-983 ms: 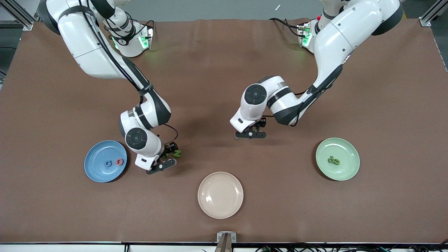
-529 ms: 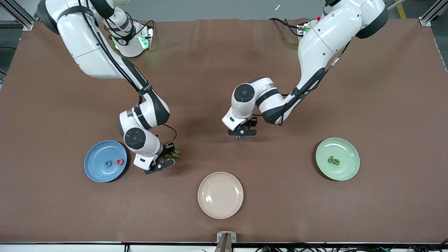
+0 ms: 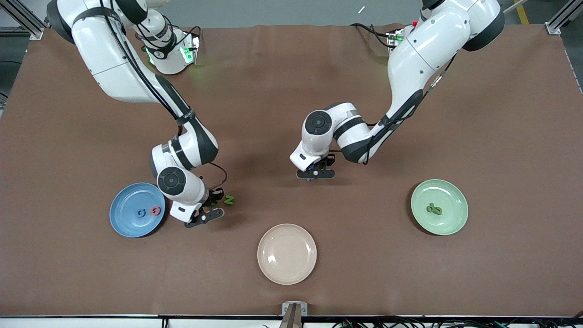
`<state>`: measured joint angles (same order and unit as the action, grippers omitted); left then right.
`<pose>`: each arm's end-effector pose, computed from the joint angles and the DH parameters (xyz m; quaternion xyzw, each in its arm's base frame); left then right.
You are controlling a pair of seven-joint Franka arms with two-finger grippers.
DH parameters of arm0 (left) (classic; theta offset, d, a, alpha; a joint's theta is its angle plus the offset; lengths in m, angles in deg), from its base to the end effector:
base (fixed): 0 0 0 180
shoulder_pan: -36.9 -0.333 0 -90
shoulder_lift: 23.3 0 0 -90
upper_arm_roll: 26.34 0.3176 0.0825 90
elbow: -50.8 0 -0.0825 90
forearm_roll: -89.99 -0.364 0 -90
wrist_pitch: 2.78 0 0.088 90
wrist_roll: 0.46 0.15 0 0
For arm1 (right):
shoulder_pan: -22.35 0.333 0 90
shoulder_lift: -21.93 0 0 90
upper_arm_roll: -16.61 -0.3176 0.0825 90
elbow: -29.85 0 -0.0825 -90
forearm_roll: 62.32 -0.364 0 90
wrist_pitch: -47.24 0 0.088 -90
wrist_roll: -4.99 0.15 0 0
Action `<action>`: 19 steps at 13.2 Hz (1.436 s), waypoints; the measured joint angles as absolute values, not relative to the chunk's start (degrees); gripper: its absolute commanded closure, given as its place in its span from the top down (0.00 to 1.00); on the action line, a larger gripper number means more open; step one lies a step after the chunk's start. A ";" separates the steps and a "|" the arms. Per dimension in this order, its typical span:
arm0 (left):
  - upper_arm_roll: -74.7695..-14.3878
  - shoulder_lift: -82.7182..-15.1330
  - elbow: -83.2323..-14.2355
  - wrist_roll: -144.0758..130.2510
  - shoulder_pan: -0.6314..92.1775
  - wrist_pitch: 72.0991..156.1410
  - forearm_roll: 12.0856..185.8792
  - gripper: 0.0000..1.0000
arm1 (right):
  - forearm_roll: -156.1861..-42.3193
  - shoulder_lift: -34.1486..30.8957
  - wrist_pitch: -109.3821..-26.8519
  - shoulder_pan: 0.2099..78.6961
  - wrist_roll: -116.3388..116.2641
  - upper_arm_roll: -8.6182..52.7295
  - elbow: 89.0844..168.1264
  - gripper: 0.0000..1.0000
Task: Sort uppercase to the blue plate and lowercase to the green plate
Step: 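Place the green B on the blue plate while the left gripper grasps blue x, then place the x on the green plate while the right gripper reaches the green Z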
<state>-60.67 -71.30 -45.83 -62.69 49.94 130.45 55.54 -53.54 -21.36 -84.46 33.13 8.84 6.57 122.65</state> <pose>0.4839 -0.4444 0.1436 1.0000 -0.0062 -0.0049 0.0010 0.6305 0.2206 0.1522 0.9835 0.1784 -0.0314 0.0016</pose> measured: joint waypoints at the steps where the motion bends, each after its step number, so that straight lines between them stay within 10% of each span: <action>1: -60.68 -71.36 -45.73 -62.70 49.95 130.48 55.54 0.44 | -53.52 -21.22 -84.37 32.87 8.83 6.68 122.47 0.05; 5: -60.81 -71.36 -45.19 -63.20 49.95 130.39 55.58 0.08 | -53.44 -17.62 -76.67 27.26 -1.77 7.02 118.76 0.07; 9: -60.63 -71.23 -44.49 -63.85 48.72 130.21 55.60 0.05 | -53.46 -16.47 -73.27 18.70 -18.70 7.19 118.70 0.12; 11: -60.73 -69.74 -43.98 -63.75 46.58 127.94 55.60 0.05 | -53.46 -16.52 -69.90 15.91 -24.10 7.19 119.23 0.36; 13: -60.96 -67.42 -43.95 -63.65 45.02 126.05 55.60 0.05 | -53.46 -16.60 -67.78 14.33 -26.01 7.21 119.91 1.00; 19: -61.19 -63.64 -44.36 -55.98 37.21 121.91 55.60 0.05 | -55.28 -16.45 -67.78 14.56 -20.30 4.35 120.30 1.00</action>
<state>-61.19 -63.64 -44.36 -55.98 37.21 121.91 55.60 -55.28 -16.45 -67.78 14.56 -20.30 4.35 120.30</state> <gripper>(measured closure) 0.727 0.009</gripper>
